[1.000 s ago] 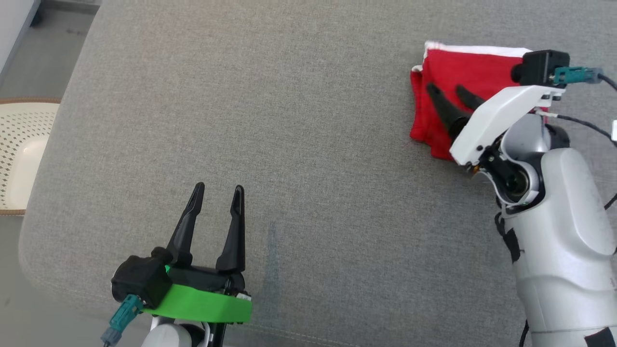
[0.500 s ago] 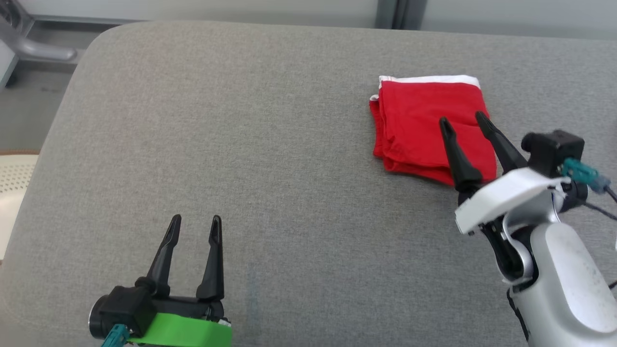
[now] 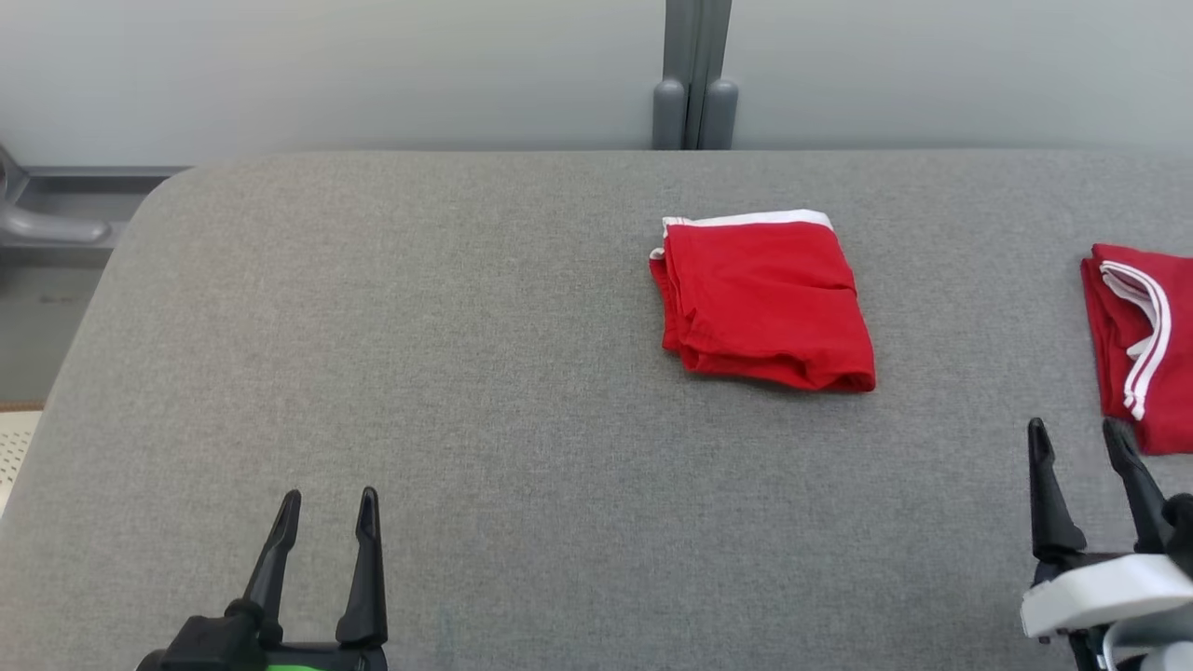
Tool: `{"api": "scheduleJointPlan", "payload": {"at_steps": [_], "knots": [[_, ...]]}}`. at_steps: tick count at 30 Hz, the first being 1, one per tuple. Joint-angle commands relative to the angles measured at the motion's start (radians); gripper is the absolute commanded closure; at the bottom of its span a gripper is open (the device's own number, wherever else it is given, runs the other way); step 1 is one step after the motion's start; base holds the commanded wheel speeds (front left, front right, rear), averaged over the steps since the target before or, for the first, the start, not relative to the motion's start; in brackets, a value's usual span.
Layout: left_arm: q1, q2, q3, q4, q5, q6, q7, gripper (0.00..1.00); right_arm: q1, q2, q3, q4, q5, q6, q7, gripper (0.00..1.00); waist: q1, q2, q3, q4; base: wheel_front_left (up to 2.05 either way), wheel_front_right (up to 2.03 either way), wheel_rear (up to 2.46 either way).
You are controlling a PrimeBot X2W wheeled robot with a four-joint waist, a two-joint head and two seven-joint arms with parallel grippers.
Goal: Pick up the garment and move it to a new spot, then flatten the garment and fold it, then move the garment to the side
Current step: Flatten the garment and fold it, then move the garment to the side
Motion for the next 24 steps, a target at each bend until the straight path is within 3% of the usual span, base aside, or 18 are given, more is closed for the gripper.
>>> {"api": "scheduleJointPlan", "payload": {"at_steps": [1, 9, 24], "knots": [[0.024, 0.001, 0.007, 0.000, -0.002, -0.004, -0.003, 0.00, 0.030, 0.008, -0.019, -0.020, -0.002, -0.001, -0.005, 0.00, 0.0001, -0.0001, -0.037, -0.014, 0.00, 0.00, 0.00], [0.069, 0.001, 0.017, 0.000, 0.022, -0.007, -0.003, 0.00, 0.128, 0.045, -0.069, -0.076, -0.039, -0.001, -0.006, 0.00, 0.0001, -0.0001, -0.060, -0.012, 0.00, 0.00, 0.00], [0.033, 0.001, 0.006, 0.001, 0.026, -0.013, -0.003, 0.00, 0.060, 0.055, -0.041, -0.060, -0.015, -0.001, -0.006, 0.00, 0.0001, -0.0001, -0.030, 0.000, 0.00, 0.00, 0.00]]}}
